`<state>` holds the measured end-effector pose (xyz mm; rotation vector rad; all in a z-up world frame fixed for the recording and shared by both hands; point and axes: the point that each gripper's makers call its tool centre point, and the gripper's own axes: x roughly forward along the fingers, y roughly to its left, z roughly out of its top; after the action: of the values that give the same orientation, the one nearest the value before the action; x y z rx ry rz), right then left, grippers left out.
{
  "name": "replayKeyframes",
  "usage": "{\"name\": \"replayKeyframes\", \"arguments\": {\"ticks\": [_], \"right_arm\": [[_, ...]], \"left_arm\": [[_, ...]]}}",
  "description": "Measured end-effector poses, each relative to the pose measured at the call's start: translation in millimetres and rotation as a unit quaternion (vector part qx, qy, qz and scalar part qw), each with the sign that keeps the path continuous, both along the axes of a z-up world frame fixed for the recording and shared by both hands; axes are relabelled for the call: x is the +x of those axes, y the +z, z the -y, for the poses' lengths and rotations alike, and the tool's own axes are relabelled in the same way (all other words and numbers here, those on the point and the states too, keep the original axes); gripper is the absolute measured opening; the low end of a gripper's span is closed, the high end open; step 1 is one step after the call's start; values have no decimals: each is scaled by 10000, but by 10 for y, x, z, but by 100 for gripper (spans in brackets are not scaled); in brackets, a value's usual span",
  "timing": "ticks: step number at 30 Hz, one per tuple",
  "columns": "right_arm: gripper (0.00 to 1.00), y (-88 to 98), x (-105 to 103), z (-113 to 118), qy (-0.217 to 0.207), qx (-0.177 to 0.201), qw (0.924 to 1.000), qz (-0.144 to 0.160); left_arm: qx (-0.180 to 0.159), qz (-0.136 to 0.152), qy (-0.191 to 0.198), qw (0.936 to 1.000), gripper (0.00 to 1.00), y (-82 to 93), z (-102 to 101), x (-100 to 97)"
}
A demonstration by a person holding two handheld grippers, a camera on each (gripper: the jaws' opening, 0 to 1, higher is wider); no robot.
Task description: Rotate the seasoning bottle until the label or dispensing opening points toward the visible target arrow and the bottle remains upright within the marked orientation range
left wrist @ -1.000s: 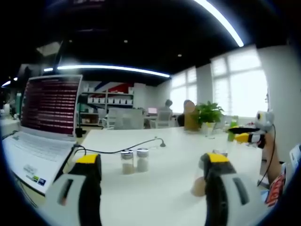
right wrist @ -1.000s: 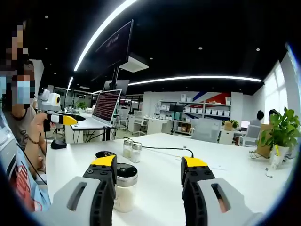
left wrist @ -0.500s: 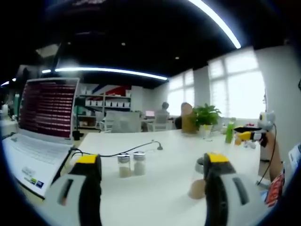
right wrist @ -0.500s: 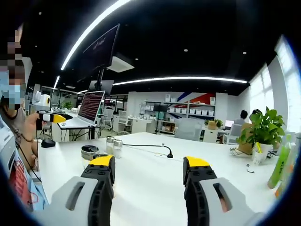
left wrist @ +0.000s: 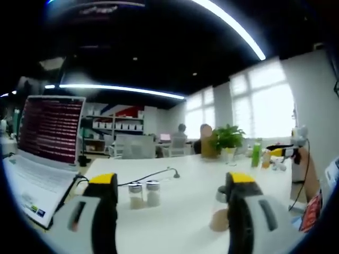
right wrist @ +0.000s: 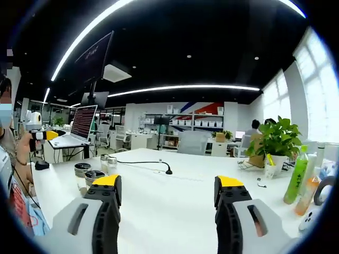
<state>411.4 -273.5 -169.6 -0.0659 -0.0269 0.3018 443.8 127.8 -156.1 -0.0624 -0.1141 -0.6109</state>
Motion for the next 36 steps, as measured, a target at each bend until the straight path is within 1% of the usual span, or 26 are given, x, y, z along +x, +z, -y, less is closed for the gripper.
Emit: {"name": "replayKeyframes", "arguments": {"ticks": [4, 7, 10, 12, 14, 15, 19, 21, 22, 25, 29, 31, 32, 36], "right_arm": [[85, -95, 42, 4, -72, -9, 9997, -247], [85, -117, 40, -19, -16, 9, 9996, -297], [85, -115, 30, -35, 71, 59, 9995, -306], [85, -91, 11, -14, 34, 110, 9996, -266], [86, -60, -28, -11, 36, 156, 9996, -213], [87, -43, -45, -7, 40, 179, 9997, -184], [88, -20, -72, 8, 46, 186, 9997, -135], [89, -4, -90, 50, 0, 176, 9998, -112], [89, 0, -93, 67, -28, 182, 9998, -97], [89, -13, -94, 105, -90, 204, 9997, -128], [89, -20, -101, 120, -100, 200, 9996, -148], [89, 5, -122, 127, -159, 187, 9996, -103], [89, 23, -134, 125, -176, 159, 9997, -62], [89, 63, -156, 98, -170, 73, 9998, 8]], "left_arm": [[-105, 16, -189, 9998, 88, 2, 158, 7], [-270, 40, -342, 9990, 86, 26, 236, -6], [-319, 50, -402, 9987, 86, 28, 273, -9], [-284, 53, -438, 9986, 86, 21, 300, -19], [-213, -103, -427, 9988, 86, -38, 300, -28], [-209, -129, -430, 9988, 86, -45, 301, -28], [-312, 3, -478, 9984, 85, 37, 291, -43], [-274, 40, -551, 9981, 85, 86, 284, -45], [-287, 118, -511, 9982, 85, 128, 271, -29], [-82, 152, -372, 9992, 86, 163, 254, 29], [-36, 225, -384, 9990, 86, 243, 278, 67], [144, 305, -403, 9986, 86, 260, 321, 104], [154, 298, -386, 9987, 86, 261, 333, 127], [2, 233, -513, 9984, 86, 283, 358, 170]]}}
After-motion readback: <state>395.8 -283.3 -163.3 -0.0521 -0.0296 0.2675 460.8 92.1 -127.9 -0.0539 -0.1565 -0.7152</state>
